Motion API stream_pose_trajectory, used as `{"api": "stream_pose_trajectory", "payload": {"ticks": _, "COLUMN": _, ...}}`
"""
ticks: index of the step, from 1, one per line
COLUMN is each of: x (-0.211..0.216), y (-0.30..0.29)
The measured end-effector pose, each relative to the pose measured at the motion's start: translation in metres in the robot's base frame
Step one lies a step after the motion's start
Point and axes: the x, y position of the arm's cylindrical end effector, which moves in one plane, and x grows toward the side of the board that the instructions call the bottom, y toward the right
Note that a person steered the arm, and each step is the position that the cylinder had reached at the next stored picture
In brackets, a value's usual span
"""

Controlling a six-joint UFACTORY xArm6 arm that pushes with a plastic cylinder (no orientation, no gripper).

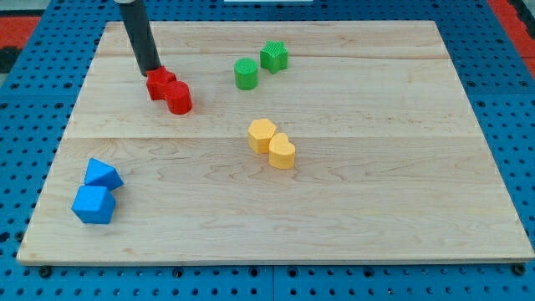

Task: Push the red star below the green circle

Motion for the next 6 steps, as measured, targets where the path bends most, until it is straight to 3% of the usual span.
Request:
{"api": "stream_pose_trajectory", "payload": {"ticks": 2, "x": 0.029, "y": -0.053}}
{"api": "stream_pose_trajectory", "payload": {"ticks": 4, "x": 0.020, "y": 0.035}}
{"api": "stream_pose_trajectory", "payload": {"ticks": 6, "x": 0.028, "y": 0.171}}
